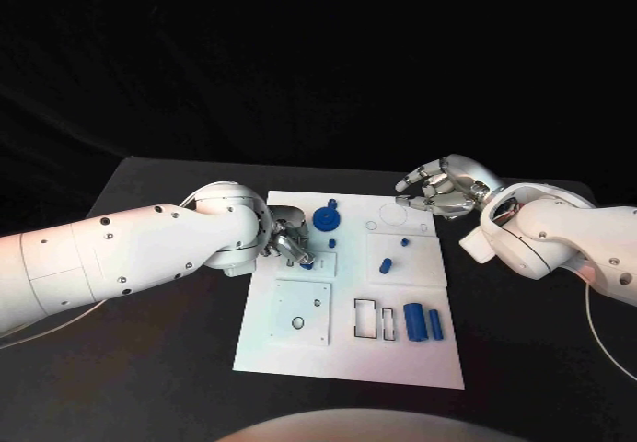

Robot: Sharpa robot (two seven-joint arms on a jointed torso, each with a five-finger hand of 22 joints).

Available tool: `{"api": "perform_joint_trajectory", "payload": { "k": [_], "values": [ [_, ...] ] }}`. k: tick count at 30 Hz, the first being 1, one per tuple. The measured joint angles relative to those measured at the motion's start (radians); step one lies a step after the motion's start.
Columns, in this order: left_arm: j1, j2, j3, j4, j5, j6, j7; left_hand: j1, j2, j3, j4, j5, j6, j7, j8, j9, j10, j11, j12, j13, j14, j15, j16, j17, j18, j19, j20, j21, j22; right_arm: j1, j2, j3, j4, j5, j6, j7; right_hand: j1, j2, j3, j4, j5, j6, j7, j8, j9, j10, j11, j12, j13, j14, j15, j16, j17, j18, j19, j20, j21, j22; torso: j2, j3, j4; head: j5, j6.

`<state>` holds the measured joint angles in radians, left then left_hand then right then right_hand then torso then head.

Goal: Assemble the parts on the task board

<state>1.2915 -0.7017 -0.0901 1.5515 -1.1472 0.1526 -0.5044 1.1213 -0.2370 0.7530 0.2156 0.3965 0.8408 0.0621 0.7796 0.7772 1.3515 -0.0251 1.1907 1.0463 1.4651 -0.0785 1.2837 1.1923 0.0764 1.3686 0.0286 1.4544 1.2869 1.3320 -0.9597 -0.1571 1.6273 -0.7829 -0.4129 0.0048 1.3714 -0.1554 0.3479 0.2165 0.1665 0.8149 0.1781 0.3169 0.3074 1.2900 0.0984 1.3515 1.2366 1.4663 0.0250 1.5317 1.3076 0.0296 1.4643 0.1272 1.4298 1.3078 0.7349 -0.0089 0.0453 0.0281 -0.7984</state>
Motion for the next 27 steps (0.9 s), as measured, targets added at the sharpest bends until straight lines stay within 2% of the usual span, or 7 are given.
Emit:
{"api": "perform_joint_trajectory", "payload": {
  "k": [17, 27],
  "values": [
    [-0.008, -0.031, 0.005, 0.024, 0.030, -0.087, 0.001, 0.000, 0.000, 0.002, 0.002, 0.000, 0.006, 0.001, -0.004, 0.003, 0.003, -0.003, 0.005, 0.005, 0.000, 0.000, 0.000, 0.000, 0.000, 0.003, -0.003, 0.003, 0.002, 0.000, -0.004, 0.000, 0.000, 0.000, 0.000, 0.000, 0.000, 0.000, 0.000, 0.000, 0.000, 0.000, 0.000, 0.000, 0.000, 0.000, 0.000, 0.000, 0.000, 0.000, 0.000, 0.000, 0.000, 0.000, 0.000, 0.000, 0.000, 0.000, 0.000, 0.0005, 0.0020, -0.005, -0.005],
    [-0.019, -0.033, 0.005, 0.025, 0.016, -0.104, 0.001, 0.000, 0.000, 0.005, 0.005, 0.000, 0.008, 0.002, -0.001, 0.004, 0.005, -0.002, 0.007, 0.010, 0.000, 0.000, 0.000, 0.000, 0.000, 0.004, -0.004, 0.003, 0.003, 0.000, -0.004, 0.000, 0.000, 0.000, 0.000, 0.000, 0.000, 0.000, 0.000, 0.000, 0.000, 0.000, 0.000, 0.000, 0.000, 0.000, 0.000, 0.000, 0.000, 0.000, 0.000, 0.000, 0.000, 0.000, 0.000, 0.000, 0.000, 0.000, 0.000, 0.0006, 0.0023, -0.003, -0.009]
  ]
}}
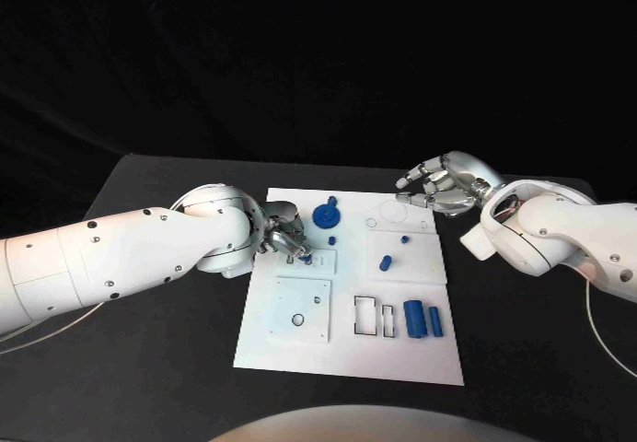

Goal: Assemble the parts on the task board

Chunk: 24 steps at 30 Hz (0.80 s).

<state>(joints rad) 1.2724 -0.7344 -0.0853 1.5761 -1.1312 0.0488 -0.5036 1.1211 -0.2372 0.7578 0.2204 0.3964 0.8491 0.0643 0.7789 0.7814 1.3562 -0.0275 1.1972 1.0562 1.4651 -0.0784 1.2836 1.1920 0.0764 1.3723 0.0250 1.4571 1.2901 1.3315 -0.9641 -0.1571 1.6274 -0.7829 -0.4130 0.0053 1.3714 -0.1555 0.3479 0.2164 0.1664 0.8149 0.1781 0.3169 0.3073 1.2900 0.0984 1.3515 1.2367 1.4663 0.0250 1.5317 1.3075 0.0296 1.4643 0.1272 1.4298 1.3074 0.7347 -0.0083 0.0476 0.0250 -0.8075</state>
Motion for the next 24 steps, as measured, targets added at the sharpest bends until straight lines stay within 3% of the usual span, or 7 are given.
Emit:
{"api": "perform_joint_trajectory", "payload": {
  "k": [7, 24],
  "values": [
    [-0.009, 0.008, 0.000, -0.001, -0.020, -0.012, 0.000, 0.000, 0.000, 0.000, 0.000, 0.000, 0.001, 0.000, 0.000, 0.004, 0.006, -0.001, 0.005, 0.006, 0.000, 0.000, 0.000, 0.001, 0.000, 0.000, 0.000, 0.000, 0.000, 0.000, 0.000, 0.000, 0.000, 0.000, 0.000, 0.000, 0.000, 0.000, 0.000, 0.000, 0.000, 0.000, 0.000, 0.000, 0.000, 0.000, 0.000, 0.000, 0.000, 0.000, 0.000, 0.000, 0.000, 0.000, 0.000, 0.000, 0.000, 0.000, 0.000, -0.0001, -0.0008, 0.001, 0.000],
    [-0.012, 0.016, 0.000, -0.003, -0.057, -0.018, 0.000, -0.003, -0.003, 0.000, 0.000, 0.006, 0.001, 0.000, 0.000, 0.005, 0.006, -0.001, 0.005, 0.006, 0.004, -0.004, -0.004, 0.001, 0.000, 0.000, 0.000, 0.000, 0.000, 0.000, -0.002, 0.000, 0.001, 0.000, 0.000, 0.000, 0.000, 0.000, 0.000, 0.000, 0.000, 0.000, 0.000, 0.000, 0.000, 0.000, 0.000, 0.000, 0.000, 0.000, 0.000, 0.000, 0.000, 0.000, 0.000, 0.000, 0.000, 0.001, 0.000, -0.0002, -0.0011, 0.001, -0.002]
  ]
}}
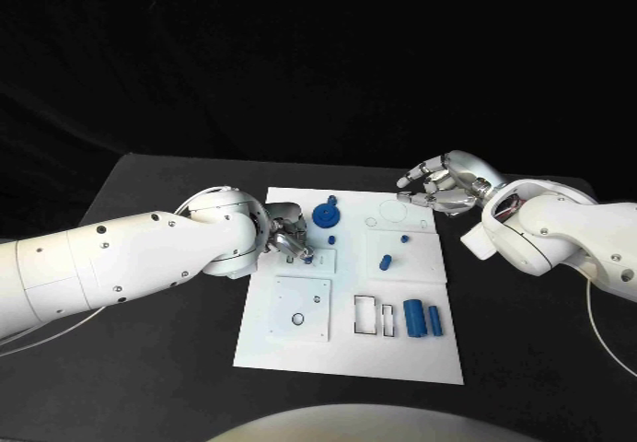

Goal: Assemble the parts on the task board

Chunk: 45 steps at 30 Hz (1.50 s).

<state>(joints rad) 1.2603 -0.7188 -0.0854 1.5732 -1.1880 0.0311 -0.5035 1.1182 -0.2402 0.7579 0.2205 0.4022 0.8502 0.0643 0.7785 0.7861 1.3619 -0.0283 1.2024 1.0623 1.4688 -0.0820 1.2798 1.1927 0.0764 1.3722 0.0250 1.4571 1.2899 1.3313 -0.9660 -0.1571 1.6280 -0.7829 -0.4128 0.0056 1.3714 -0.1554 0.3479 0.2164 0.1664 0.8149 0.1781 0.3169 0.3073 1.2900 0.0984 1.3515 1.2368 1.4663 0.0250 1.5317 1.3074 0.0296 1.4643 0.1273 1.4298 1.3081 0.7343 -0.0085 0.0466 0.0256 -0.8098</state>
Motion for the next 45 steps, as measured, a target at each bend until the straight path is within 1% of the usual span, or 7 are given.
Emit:
{"api": "perform_joint_trajectory", "payload": {
  "k": [18, 29, 37, 41, 43, 44, 45],
  "values": [
    [0.001, 0.001, 0.001, -0.003, -0.019, 0.037, -0.001, -0.001, -0.001, 0.003, 0.003, 0.000, 0.005, -0.002, -0.004, 0.000, 0.000, 0.000, 0.000, 0.000, 0.000, 0.000, 0.000, 0.000, 0.000, 0.000, 0.000, 0.000, 0.001, -0.001, 0.000, 0.000, 0.000, 0.000, 0.000, 0.000, 0.000, 0.000, 0.000, 0.000, 0.000, 0.000, 0.000, 0.000, 0.000, 0.000, 0.000, 0.000, 0.000, 0.000, 0.000, 0.000, 0.000, 0.000, 0.000, 0.000, 0.000, 0.000, 0.000, -0.0001, 0.0002, 0.002, -0.006],
    [0.001, 0.002, 0.001, -0.005, -0.021, 0.048, -0.001, -0.009, -0.009, 0.003, 0.003, 0.000, 0.012, -0.005, 0.000, 0.000, 0.000, 0.000, 0.000, -0.002, 0.000, 0.000, 0.000, 0.000, 0.000, 0.000, 0.000, 0.000, 0.001, -0.002, 0.000, 0.000, 0.000, 0.000, 0.000, 0.001, 0.000, 0.000, 0.000, 0.000, 0.000, 0.000, 0.000, 0.000, 0.000, 0.000, 0.000, 0.000, 0.000, 0.000, 0.000, 0.000, 0.000, 0.000, 0.000, 0.000, 0.000, 0.000, 0.000, 0.0000, 0.0002, 0.003, -0.008],
    [0.001, 0.003, 0.002, -0.008, -0.018, 0.056, -0.001, -0.009, -0.009, 0.006, 0.005, 0.000, 0.012, -0.005, 0.000, 0.007, 0.004, -0.004, 0.000, -0.001, 0.000, 0.000, 0.000, 0.000, 0.000, 0.000, 0.000, 0.000, 0.002, -0.002, -0.001, 0.000, 0.000, 0.000, 0.000, 0.001, 0.000, 0.000, 0.000, 0.000, 0.000, 0.000, 0.000, 0.000, 0.000, 0.000, 0.000, 0.000, 0.000, 0.000, 0.000, 0.000, 0.000, 0.000, 0.000, 0.000, 0.000, 0.000, 0.000, 0.0001, -0.0003, 0.002, -0.011],
    [0.002, 0.005, 0.002, -0.011, -0.014, 0.059, -0.002, -0.018, 0.000, 0.006, 0.006, 0.000, 0.012, -0.005, 0.001, 0.010, 0.004, -0.004, 0.000, -0.001, 0.000, 0.000, 0.000, 0.000, 0.000, 0.002, -0.002, 0.000, 0.003, -0.002, -0.002, 0.000, 0.000, 0.000, 0.000, 0.001, 0.000, 0.000, 0.000, 0.000, 0.000, 0.000, 0.000, 0.000, 0.000, 0.000, 0.000, 0.000, 0.000, 0.000, 0.000, 0.000, 0.000, 0.000, 0.000, 0.000, 0.000, -0.001, 0.000, 0.0002, -0.0003, 0.002, -0.011],
    [0.002, 0.007, 0.002, -0.014, -0.012, 0.060, -0.003, -0.022, -0.001, 0.006, 0.005, 0.000, 0.012, -0.005, 0.000, 0.014, 0.004, -0.004, 0.005, -0.001, -0.002, -0.002, 0.000, 0.000, 0.000, 0.004, -0.004, 0.000, 0.003, -0.002, -0.002, 0.000, 0.001, 0.000, 0.000, 0.001, 0.000, 0.000, 0.000, 0.000, 0.000, 0.000, 0.000, 0.000, 0.000, -0.003, -0.003, 0.000, -0.002, 0.000, 0.000, 0.000, 0.000, 0.000, 0.000, 0.000, 0.000, -0.001, 0.000, 0.0003, -0.0003, 0.002, -0.011],
    [0.002, 0.007, 0.002, -0.015, -0.011, 0.060, -0.003, -0.030, -0.001, 0.026, -0.015, -0.001, 0.012, -0.005, 0.000, 0.015, 0.006, -0.006, 0.005, 0.000, -0.004, -0.004, 0.000, 0.001, 0.000, 0.004, -0.004, 0.000, 0.004, -0.002, -0.002, 0.000, 0.001, 0.000, 0.000, 0.001, 0.000, 0.000, 0.000, 0.000, 0.000, 0.000, 0.000, 0.000, 0.000, -0.003, -0.003, 0.000, -0.002, 0.000, 0.000, 0.000, 0.000, 0.000, 0.000, 0.000, 0.000, -0.001, 0.000, 0.0003, -0.0003, 0.002, -0.011],
    [0.002, 0.008, 0.002, -0.015, -0.009, 0.061, -0.004, -0.036, -0.001, 0.037, -0.026, -0.002, 0.013, -0.005, 0.000, 0.015, 0.008, -0.007, 0.005, 0.000, -0.004, -0.004, 0.000, 0.001, 0.000, 0.004, -0.004, 0.000, 0.004, -0.002, -0.002, 0.000, 0.001, 0.000, 0.000, 0.001, 0.000, 0.000, 0.000, 0.000, 0.000, 0.000, 0.000, 0.000, 0.000, -0.003, -0.003, 0.000, -0.002, 0.000, 0.000, 0.000, 0.000, 0.000, 0.000, 0.000, 0.000, -0.001, 0.000, 0.0003, -0.0003, 0.002, -0.011]
  ]
}}
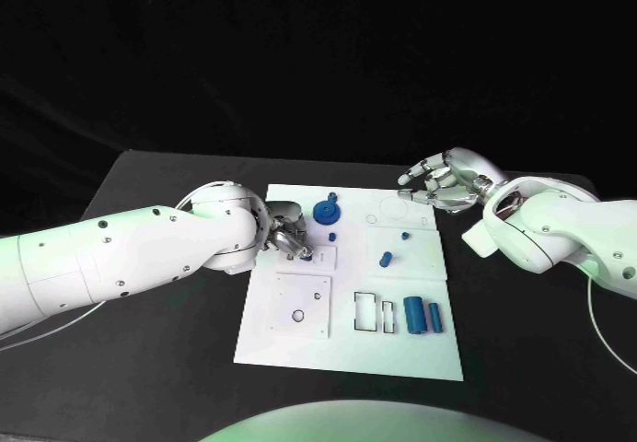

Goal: Assemble the parts on the task board

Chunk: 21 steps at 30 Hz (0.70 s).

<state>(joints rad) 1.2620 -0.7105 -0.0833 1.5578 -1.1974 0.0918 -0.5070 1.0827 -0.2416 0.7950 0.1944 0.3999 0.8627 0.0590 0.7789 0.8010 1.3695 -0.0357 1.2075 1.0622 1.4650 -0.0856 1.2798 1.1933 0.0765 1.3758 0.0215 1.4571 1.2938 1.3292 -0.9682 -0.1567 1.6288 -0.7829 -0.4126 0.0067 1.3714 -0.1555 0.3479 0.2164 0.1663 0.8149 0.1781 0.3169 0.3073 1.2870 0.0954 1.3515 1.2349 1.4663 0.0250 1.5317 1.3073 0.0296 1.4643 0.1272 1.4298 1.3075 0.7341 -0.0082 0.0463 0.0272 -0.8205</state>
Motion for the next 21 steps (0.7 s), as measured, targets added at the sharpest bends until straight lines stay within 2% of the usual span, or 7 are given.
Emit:
{"api": "perform_joint_trajectory", "payload": {
  "k": [5, 10, 12, 21],
  "values": [
    [0.000, 0.004, 0.000, -0.006, 0.005, 0.002, -0.002, -0.013, 0.005, 0.000, 0.000, -0.005, 0.001, 0.000, 0.000, 0.009, 0.007, 0.000, 0.000, 0.001, 0.000, 0.000, 0.000, 0.001, 0.000, 0.000, 0.000, 0.000, 0.000, 0.000, 0.000, 0.000, 0.001, 0.000, 0.000, 0.000, 0.000, 0.000, 0.000, 0.000, 0.000, 0.000, 0.000, 0.000, 0.000, 0.000, 0.000, 0.000, -0.002, 0.000, 0.000, -0.004, 0.000, 0.000, 0.000, 0.000, -0.005, 0.000, 0.000, 0.0000, 0.0000, 0.000, 0.000],
    [0.001, 0.007, 0.000, -0.011, 0.010, 0.006, -0.003, -0.033, 0.012, 0.000, 0.000, -0.011, -0.002, -0.010, 0.003, 0.020, 0.009, -0.002, 0.000, -0.003, 0.000, 0.000, 0.000, 0.002, 0.000, 0.000, 0.000, 0.000, 0.000, 0.000, -0.001, 0.000, 0.002, 0.000, 0.000, 0.000, 0.000, 0.000, 0.000, 0.000, 0.000, 0.000, 0.000, 0.000, 0.000, -0.003, -0.003, -0.004, -0.006, 0.000, 0.000, -0.004, 0.000, 0.000, 0.000, 0.000, -0.009, 0.000, 0.000, 0.0000, 0.0000, 0.000, -0.001],
    [0.002, 0.009, 0.000, -0.012, 0.012, 0.007, -0.004, -0.043, 0.007, 0.030, -0.030, -0.013, -0.002, -0.010, 0.003, 0.021, 0.009, -0.002, 0.000, -0.004, 0.002, -0.002, 0.000, 0.002, 0.000, 0.000, 0.000, 0.000, 0.000, 0.000, -0.002, 0.000, 0.003, 0.000, 0.000, 0.000, 0.000, 0.000, 0.000, 0.000, 0.000, 0.000, 0.000, 0.000, 0.000, -0.003, -0.003, -0.004, -0.006, 0.000, 0.000, -0.004, 0.000, 0.000, 0.000, 0.000, -0.009, 0.000, 0.000, -0.0001, -0.0001, -0.001, -0.001],
    [0.003, 0.010, 0.000, -0.015, 0.016, 0.013, -0.004, -0.060, 0.008, 0.028, -0.033, -0.013, -0.001, -0.011, -0.003, 0.028, 0.009, -0.002, 0.000, -0.009, 0.003, -0.004, 0.000, 0.003, 0.000, 0.000, 0.000, 0.000, 0.000, 0.000, -0.004, 0.000, 0.004, 0.000, 0.000, 0.001, 0.000, 0.000, 0.000, 0.000, 0.000, 0.000, 0.000, 0.000, 0.000, -0.003, -0.003, -0.010, -0.012, 0.000, 0.000, -0.008, 0.000, 0.000, 0.000, 0.000, -0.014, 0.000, 0.000, -0.0005, 0.0000, -0.003, -0.003]
  ]
}}
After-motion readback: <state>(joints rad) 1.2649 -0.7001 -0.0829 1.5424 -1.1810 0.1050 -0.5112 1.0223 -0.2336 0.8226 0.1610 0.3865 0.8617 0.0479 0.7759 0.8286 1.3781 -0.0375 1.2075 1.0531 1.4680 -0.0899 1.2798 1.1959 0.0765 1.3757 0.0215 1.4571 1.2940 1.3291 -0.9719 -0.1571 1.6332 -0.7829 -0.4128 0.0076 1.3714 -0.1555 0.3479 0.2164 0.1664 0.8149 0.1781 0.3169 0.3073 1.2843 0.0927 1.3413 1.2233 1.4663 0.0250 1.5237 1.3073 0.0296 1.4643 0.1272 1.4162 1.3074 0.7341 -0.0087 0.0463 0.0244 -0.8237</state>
